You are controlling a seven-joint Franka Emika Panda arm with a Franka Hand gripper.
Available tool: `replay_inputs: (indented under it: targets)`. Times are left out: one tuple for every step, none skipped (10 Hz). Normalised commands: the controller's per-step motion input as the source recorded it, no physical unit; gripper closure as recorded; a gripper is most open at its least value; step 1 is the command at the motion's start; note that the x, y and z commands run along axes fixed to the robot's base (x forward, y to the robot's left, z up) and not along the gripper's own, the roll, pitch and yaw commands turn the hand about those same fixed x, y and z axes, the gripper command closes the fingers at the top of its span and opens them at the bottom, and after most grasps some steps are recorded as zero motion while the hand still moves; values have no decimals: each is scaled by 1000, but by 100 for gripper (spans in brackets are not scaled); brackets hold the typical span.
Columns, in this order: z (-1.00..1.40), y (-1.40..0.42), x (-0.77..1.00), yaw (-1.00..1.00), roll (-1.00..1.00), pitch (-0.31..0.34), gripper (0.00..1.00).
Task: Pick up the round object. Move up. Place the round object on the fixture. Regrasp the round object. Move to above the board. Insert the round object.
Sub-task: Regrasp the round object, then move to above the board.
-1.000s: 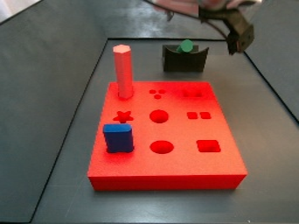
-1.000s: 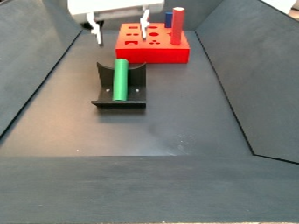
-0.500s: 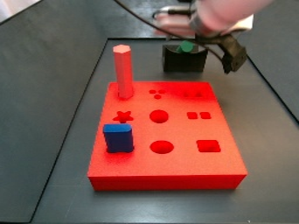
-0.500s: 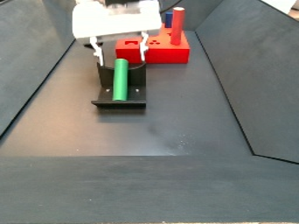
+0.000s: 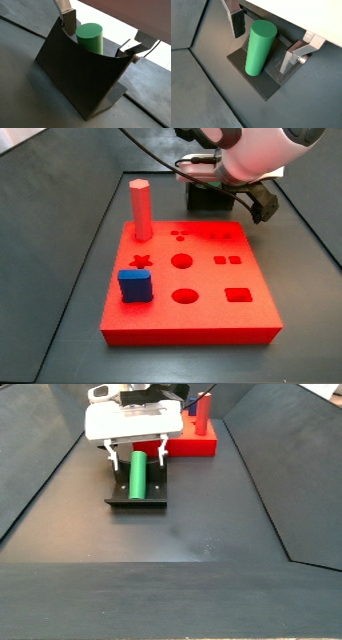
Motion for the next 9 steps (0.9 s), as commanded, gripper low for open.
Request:
replay_inputs:
  targets:
    - [-168,-12,24,-35,55,-12,0]
    - [-168,-12,24,-35,55,-12,0]
    - [-168,-12,24,-35,55,-12,0]
    - [0,0,0,0,0,0,100]
    - [1000,68,121,335,-280,144,100]
    - [1000,67,117,318,-279,142,100]
    - [1000,65,114,293,-244,115,100]
    - [1000,56,110,250,-127,38,100]
    - [1000,51,109,218,-64,-7,100]
